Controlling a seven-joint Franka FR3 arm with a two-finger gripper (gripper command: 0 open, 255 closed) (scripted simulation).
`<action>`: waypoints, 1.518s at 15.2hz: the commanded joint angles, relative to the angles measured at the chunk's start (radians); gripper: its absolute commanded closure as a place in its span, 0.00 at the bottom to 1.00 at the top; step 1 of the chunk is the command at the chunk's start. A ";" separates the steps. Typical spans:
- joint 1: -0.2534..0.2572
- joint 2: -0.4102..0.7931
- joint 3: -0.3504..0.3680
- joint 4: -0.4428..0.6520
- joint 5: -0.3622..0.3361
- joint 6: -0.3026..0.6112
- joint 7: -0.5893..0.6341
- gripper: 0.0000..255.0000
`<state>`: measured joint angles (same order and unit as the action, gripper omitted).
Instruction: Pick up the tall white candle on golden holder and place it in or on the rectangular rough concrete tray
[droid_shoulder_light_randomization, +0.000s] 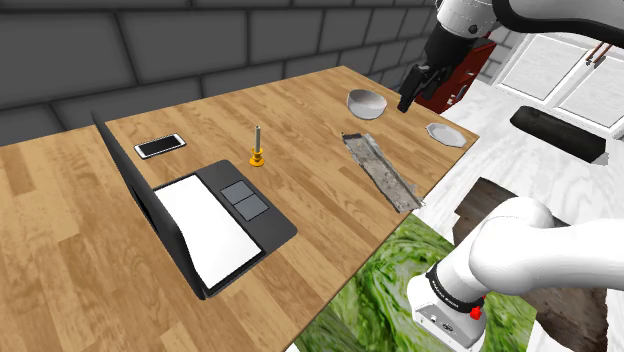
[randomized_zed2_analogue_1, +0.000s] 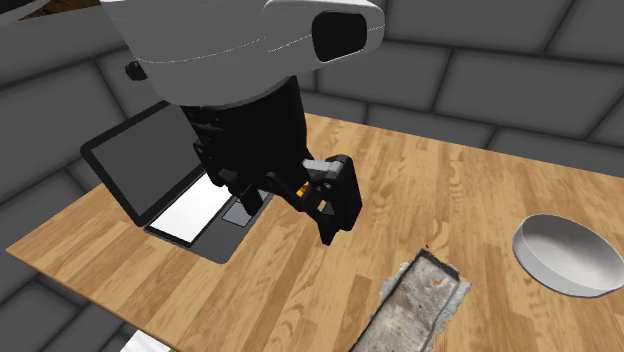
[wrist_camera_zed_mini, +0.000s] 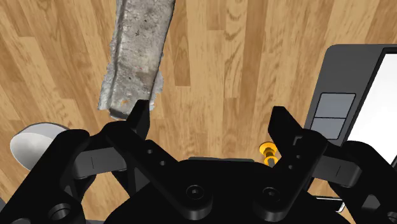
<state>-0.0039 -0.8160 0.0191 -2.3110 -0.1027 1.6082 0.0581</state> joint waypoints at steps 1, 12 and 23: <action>0.000 0.000 0.000 0.000 0.000 0.000 0.000 0.00; 0.053 0.394 -0.004 0.128 0.026 0.230 -0.080 0.00; 0.096 0.807 0.019 0.394 0.055 0.339 -0.165 0.00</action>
<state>0.0876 -0.0410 0.0337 -1.9331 -0.0503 1.9348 -0.1016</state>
